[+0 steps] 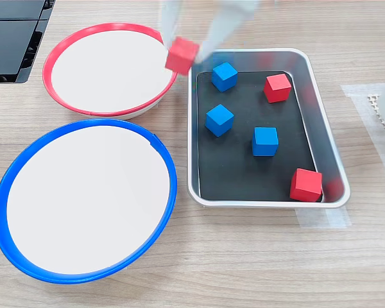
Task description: Move six blocks from tray to matching dishes
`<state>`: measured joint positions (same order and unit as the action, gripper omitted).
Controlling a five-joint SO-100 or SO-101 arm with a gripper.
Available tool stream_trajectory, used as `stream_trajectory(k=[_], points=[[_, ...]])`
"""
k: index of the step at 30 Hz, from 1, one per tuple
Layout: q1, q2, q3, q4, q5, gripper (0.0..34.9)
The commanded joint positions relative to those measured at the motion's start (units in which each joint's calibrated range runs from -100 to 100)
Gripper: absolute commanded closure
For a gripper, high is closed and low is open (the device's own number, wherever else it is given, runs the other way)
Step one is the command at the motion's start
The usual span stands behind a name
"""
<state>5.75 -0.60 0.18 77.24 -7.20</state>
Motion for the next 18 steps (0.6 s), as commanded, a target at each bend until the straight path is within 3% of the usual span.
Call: stream_trajectory(k=[1,3,5,6,9,10,11,12,13,14,18], points=[[5.59,11.04,-13.43,-3.16,0.15,34.7],[6.34,16.76,-16.16,-6.38,1.07,34.7],[6.25,20.00,-16.98,-9.27,2.30,30.0],[5.68,21.28,-16.34,-11.09,3.61,22.5],[4.84,21.11,-13.79,-13.07,6.64,14.5],[4.65,19.66,-12.52,-12.41,7.81,16.4],[4.55,18.81,-12.06,-11.66,8.55,20.7],[4.37,16.33,-10.51,-9.10,10.55,28.0],[4.46,14.11,-9.42,-6.88,11.87,29.5],[4.84,11.90,-8.24,-4.07,13.48,34.6],[11.05,-1.07,2.60,8.06,22.22,34.6]])
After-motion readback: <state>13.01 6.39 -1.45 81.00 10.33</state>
